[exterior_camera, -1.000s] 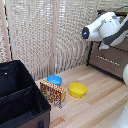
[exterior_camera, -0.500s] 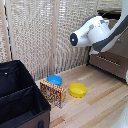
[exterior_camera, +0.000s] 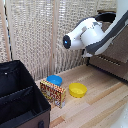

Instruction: Kindly move your gripper toward the top drawer's handle. With caution, hold the handle robustly using your gripper and pull open the top drawer. Let the handle go. Relocate your gripper to the bowl placed in the background. Gently hold the bowl using your gripper. Bring the gripper and the bowl to the ajar drawer. Softly release the bowl into it.

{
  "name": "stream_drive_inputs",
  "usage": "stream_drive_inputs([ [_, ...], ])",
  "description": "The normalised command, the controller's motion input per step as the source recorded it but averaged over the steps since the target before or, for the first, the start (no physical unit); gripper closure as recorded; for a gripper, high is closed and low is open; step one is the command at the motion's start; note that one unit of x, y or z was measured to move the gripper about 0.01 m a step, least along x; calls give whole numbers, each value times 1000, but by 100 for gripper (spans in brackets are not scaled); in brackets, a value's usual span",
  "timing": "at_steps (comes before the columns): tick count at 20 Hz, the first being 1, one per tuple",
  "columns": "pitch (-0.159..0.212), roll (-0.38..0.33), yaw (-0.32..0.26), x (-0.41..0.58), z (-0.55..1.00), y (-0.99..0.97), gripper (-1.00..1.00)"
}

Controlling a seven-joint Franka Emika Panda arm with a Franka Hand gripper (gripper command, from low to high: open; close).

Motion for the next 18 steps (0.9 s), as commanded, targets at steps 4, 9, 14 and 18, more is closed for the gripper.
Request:
stream_drive_inputs([
  [4, 51, 113, 1, 357, 77, 373, -100],
  [9, 32, 63, 0, 322, 291, 561, -100],
  [14, 84, 239, -72, 253, 239, 440, -100],
  [18, 27, 264, -241, 87, 221, 126, -100],
])
